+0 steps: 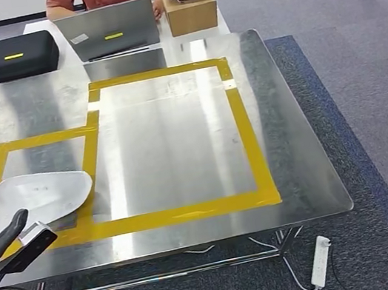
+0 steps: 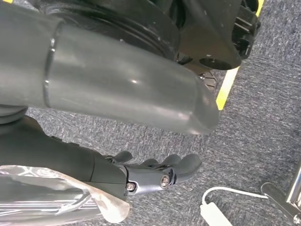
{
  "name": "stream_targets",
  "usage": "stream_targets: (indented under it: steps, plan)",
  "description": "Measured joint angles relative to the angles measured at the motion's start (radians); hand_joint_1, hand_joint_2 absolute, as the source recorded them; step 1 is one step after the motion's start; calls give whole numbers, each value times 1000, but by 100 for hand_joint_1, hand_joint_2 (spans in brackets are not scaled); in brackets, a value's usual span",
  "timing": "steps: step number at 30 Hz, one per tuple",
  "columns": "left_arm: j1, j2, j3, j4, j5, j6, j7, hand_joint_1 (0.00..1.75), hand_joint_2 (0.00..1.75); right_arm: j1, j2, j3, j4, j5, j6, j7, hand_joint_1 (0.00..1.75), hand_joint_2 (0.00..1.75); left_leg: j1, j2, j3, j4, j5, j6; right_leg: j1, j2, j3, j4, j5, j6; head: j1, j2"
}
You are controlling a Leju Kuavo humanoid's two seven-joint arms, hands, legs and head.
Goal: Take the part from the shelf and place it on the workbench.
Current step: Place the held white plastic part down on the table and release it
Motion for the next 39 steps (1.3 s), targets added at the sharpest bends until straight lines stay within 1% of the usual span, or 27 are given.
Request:
stream_targets:
  steps: [2,3,4,5,6,7,8,9,10,22,27,29,30,31,32,33,34,35,36,37,38,39]
  plan:
    - [2,-1,1,-2,3,0,0,0,0,1,0,0,0,0,0,3,0,0,-3,0,-10,-3,8,14,0,1,-4,-2,13,15,1,0]
    - [2,-2,1,-2,4,-1,0,0,0,1,0,0,0,0,0,5,0,0,-2,1,-16,-4,15,23,-1,2,-9,2,8,20,1,0]
    - [3,-4,1,-3,5,-1,-1,0,0,2,-1,1,0,0,0,6,0,0,-1,3,-23,-6,24,32,-2,3,-20,19,-14,24,3,0]
    - [3,-5,2,-4,6,-1,-1,0,0,2,-1,1,0,0,0,7,0,0,-1,5,-33,-7,35,41,-3,4,-36,58,-54,26,4,0]
    - [3,-7,2,-4,7,-2,-1,0,0,2,-1,2,0,0,0,8,0,0,-2,6,-45,-7,44,46,-3,5,-55,115,-104,27,6,0]
    - [5,-8,2,-5,8,-2,-1,0,0,1,-1,3,0,0,0,8,0,0,-4,6,-59,-6,54,50,-3,5,-74,183,-152,28,7,0]
    - [6,-10,2,-5,10,-2,-1,0,0,1,-1,3,0,0,0,8,0,0,-6,6,-72,-5,62,52,-2,5,-86,243,-183,28,8,0]
    - [7,-11,2,-5,11,-3,-1,0,0,1,-1,4,0,0,0,8,0,0,-8,6,-81,-4,69,52,-2,5,-93,283,-199,28,8,0]
    - [8,-11,2,-5,12,-3,-1,0,0,1,-1,4,0,0,0,8,0,0,-9,6,-88,-3,73,52,-2,5,-95,304,-205,28,8,0]
    - [9,-12,3,-5,13,-4,-1,0,0,1,-1,5,0,0,0,8,0,0,-10,6,-92,-2,75,53,-2,5,-91,308,-201,27,8,0]
    - [11,-13,3,-5,16,-4,-1,0,0,1,-1,5,0,-1,0,9,0,0,-11,6,-100,-1,81,53,-1,5,-72,296,-184,25,8,0]
    - [14,-15,4,-5,17,-5,0,0,0,1,-1,6,0,-1,0,9,0,0,-13,6,-111,1,89,51,2,5,-3,207,-144,17,9,0]
    - [18,-15,7,-5,17,-6,0,0,0,0,-2,7,0,-2,-1,9,0,0,-15,6,-119,3,96,48,5,6,58,123,-128,10,8,0]
    - [24,-16,11,-7,18,-5,1,0,0,-1,-3,9,0,-1,-1,11,0,0,-17,6,-128,5,109,39,9,7,113,41,-112,1,9,0]
    - [33,-17,17,-10,19,-4,2,0,0,-2,-3,11,0,1,-3,13,0,0,-16,6,-145,33,87,27,10,6,131,-6,-102,-10,9,0]
    - [47,-18,25,-13,21,-3,3,0,0,-2,-4,15,0,3,-4,16,0,0,-14,6,-172,112,41,13,11,3,134,-43,-87,-20,8,0]
    - [66,-19,33,-18,22,-2,4,0,0,-1,-4,19,0,5,-5,20,0,0,-9,6,-179,174,5,0,10,1,103,-40,-65,-27,9,0]
    - [88,-20,43,-27,23,0,5,0,0,0,-3,22,0,6,-6,23,0,0,-7,5,-149,173,-26,-1,9,-2,66,-30,-37,-22,11,0]
    - [107,-21,52,-35,24,1,5,0,0,1,-3,24,0,7,-7,25,0,0,-6,3,-109,145,-24,5,10,-2,36,-20,-15,-10,15,0]
    - [121,-21,58,-43,24,2,5,0,0,2,-2,24,0,7,-8,27,0,0,-5,3,-60,65,6,17,9,-1,14,-10,-2,3,19,0]
    - [128,-22,62,-49,23,2,5,0,0,2,-2,24,0,7,-9,27,0,0,-5,3,-31,2,24,31,8,0,-4,3,-5,16,23,0]
    - [129,-22,63,-51,23,2,5,0,0,3,-2,25,0,7,-9,27,0,0,-4,5,-42,0,35,41,7,2,-16,23,-33,21,26,0]
